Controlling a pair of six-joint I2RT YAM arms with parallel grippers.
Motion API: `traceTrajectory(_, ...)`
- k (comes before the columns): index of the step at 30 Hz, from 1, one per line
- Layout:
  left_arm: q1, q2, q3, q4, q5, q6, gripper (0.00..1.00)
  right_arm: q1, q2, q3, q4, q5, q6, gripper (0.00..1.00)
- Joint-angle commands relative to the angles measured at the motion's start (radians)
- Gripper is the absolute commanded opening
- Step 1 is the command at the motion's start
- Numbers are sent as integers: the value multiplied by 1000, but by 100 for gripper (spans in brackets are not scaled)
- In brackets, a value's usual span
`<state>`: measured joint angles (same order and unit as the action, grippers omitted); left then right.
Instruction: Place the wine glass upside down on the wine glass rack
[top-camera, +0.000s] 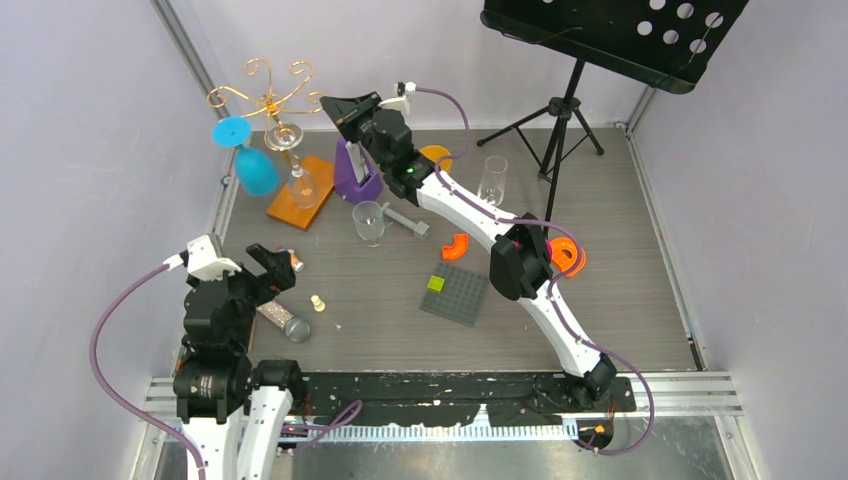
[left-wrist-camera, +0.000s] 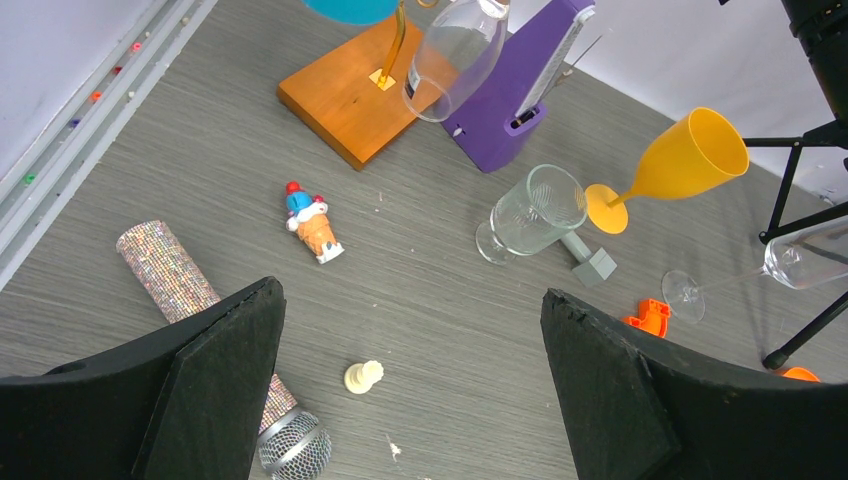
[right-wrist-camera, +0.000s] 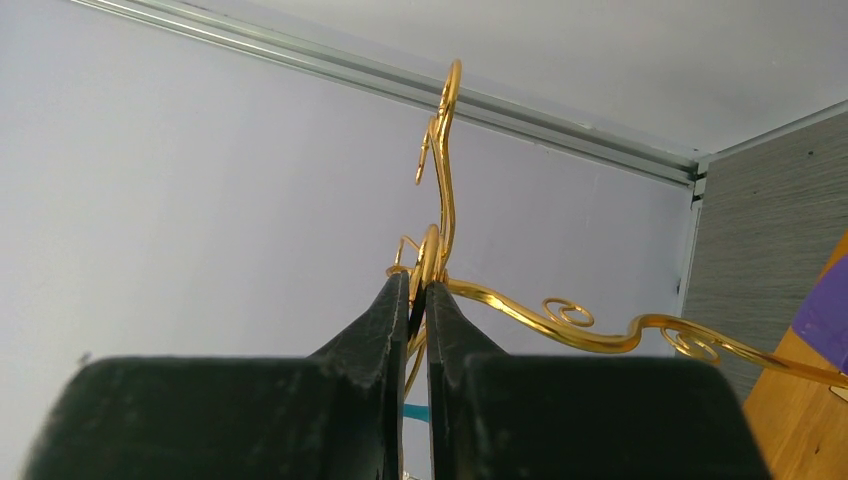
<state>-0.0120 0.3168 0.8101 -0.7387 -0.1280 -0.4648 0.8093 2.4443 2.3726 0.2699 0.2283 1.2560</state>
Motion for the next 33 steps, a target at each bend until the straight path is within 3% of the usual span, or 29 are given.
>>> traceTrajectory(1, -3, 10, 11, 22, -5, -1, 96, 9, -107, 50, 65, 27, -59, 5)
traceTrajectory(33, -3, 18, 15, 32, -2, -7, 96, 10, -135, 88, 67, 48, -136, 5)
